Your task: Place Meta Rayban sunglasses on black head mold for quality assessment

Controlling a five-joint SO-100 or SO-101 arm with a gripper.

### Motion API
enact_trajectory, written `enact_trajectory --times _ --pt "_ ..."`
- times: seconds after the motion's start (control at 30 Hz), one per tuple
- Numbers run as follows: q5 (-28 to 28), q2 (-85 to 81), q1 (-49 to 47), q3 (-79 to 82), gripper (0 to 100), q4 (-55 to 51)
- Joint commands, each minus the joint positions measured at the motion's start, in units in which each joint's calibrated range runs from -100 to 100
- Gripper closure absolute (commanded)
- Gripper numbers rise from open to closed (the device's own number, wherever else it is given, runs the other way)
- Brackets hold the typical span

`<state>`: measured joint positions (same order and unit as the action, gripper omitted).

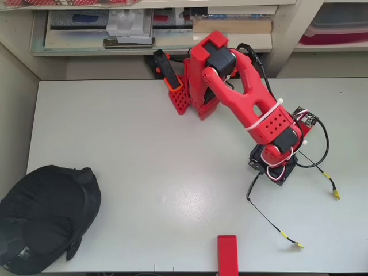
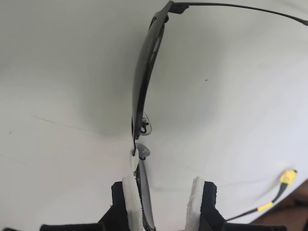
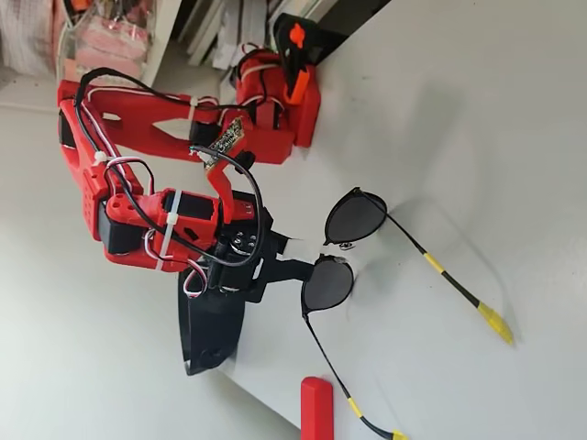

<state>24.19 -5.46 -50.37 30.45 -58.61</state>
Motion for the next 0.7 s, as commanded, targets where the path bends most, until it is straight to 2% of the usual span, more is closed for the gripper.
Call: enact_trajectory --times 0.0,0.13,0.3,0.67 --pt "-0.3 -4.8 -0.9 -1.8 45 0.2" --pt "-1.1 -1.7 -0.7 -0.1 45 2.7" --pt "-6.2 3.0 -0.9 -1.0 46 3.0" --pt "-6.5 4.2 -0.9 0.1 46 6.7"
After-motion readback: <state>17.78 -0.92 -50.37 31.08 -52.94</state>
